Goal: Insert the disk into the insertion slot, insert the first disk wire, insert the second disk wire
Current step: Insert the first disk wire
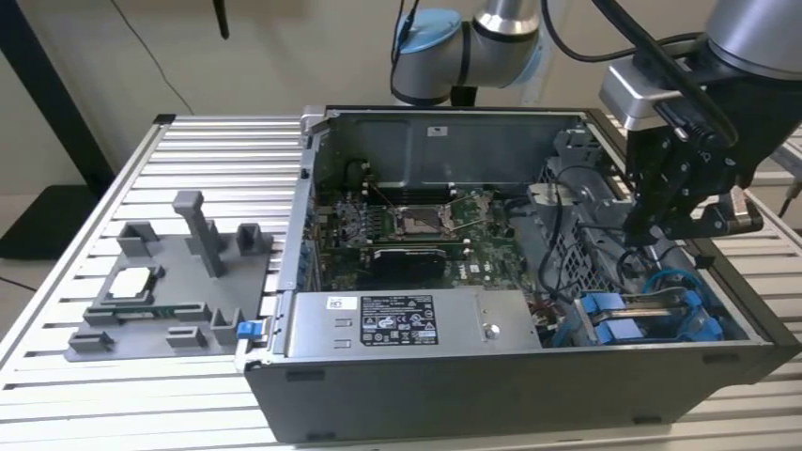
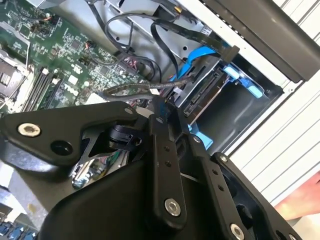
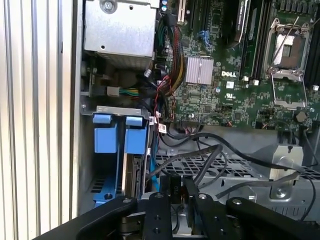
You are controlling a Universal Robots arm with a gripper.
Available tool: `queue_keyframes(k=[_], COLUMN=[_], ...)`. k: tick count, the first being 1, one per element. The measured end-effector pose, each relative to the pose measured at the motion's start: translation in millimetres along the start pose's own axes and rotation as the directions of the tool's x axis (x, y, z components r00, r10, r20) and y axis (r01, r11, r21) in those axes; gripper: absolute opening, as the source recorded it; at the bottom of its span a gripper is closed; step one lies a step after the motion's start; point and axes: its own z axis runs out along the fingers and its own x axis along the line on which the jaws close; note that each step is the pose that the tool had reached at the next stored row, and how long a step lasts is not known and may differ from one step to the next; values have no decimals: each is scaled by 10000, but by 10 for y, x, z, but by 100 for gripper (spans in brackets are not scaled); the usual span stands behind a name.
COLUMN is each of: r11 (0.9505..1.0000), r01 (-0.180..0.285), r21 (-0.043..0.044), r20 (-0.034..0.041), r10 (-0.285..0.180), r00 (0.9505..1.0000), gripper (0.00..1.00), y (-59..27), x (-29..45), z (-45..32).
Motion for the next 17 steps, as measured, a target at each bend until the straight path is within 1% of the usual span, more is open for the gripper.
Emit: queue_keyframes(k=[11, 12, 17], r11=[10000, 10000, 10000], r01=[-1, -1, -1], r21=[3, 7, 11], r20=[10, 11, 13], r10=[1, 1, 1], r00=[10000, 10000, 10000], gripper=[100, 0, 0], y=[7, 7, 8], x=[-8, -8, -7], z=[1, 1, 8])
